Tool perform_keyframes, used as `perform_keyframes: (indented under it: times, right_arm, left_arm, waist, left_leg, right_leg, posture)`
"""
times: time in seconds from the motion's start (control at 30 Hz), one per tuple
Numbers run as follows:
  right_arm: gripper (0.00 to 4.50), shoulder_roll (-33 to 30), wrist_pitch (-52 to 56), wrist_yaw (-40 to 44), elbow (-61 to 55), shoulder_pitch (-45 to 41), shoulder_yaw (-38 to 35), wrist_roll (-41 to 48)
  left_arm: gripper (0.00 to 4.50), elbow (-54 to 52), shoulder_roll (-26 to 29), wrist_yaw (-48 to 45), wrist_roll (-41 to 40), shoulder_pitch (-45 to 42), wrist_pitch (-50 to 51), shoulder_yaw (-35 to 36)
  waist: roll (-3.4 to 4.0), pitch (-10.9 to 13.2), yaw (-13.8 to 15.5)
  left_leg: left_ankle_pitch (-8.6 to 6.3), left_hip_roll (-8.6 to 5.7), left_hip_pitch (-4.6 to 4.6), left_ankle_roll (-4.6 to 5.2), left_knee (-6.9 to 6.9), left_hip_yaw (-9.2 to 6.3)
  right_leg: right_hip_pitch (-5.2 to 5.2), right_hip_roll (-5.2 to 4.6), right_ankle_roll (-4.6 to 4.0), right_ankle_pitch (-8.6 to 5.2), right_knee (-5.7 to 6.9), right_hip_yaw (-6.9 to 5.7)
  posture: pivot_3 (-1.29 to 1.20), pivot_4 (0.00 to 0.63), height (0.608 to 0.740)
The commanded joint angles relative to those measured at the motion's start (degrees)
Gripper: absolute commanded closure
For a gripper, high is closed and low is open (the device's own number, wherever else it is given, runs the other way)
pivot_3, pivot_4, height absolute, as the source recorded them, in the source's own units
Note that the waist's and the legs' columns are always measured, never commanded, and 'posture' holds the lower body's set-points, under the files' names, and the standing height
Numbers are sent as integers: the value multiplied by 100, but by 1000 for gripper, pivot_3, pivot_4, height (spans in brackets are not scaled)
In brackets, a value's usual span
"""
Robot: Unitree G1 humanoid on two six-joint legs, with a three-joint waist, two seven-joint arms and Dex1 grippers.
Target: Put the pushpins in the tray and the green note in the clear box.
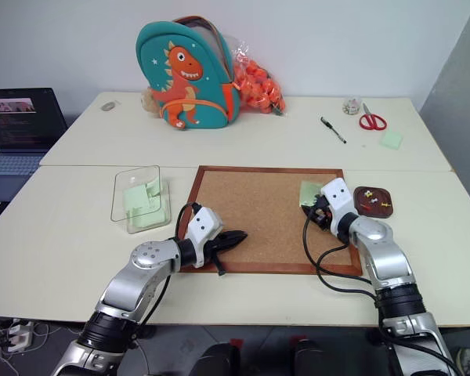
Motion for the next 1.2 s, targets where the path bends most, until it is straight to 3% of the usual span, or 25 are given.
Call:
perform_keyframes:
  times: [0.03,0.17,0.27,0.43,0.63,1.2]
  right_arm:
    - [1964,28,-203,-3,29,-152,-131,33]
    - [1964,15,-231,40,60,-125,-158,59]
    - [2412,19,-243,50,66,-121,-170,72]
    - [3564,34,-275,41,119,-154,-195,78]
    - [4479,31,-295,51,186,-184,-246,64]
    - [4479,316,-683,-43,-57,-100,-577,343]
  left_arm:
    - [4500,161,59,-68,87,246,237,-231]
    - [4500,159,61,-65,90,247,237,-230]
    - [4500,160,62,-68,89,245,237,-231]
    - [4500,183,70,-87,90,233,220,-233]
    - [4500,172,76,-86,91,235,223,-237]
    - [4500,182,89,-106,86,287,248,-287]
  waist:
    - [0,0,0]
    - [0,0,0]
    - [0,0,0]
    - [0,0,0]
    - [0,0,0]
    - [0,0,-12]
  left_leg:
    - [0,0,0,0,0,0]
    - [0,0,0,0,-1,0]
    - [0,0,0,0,0,0]
    - [0,1,0,0,0,0]
    - [0,1,0,0,0,0]
    - [0,2,1,0,0,1]
  right_leg:
    - [0,0,0,0,0,0]
    - [0,0,0,0,0,0]
    - [0,0,0,0,0,0]
    - [0,0,0,0,0,0]
    - [0,0,0,0,0,0]
    - [-1,0,0,0,2,1]
  posture:
    - [0,150,740]
    - [0,150,740]
    - [0,150,740]
    - [0,150,740]
    - [0,150,740]
    - [0,150,740]
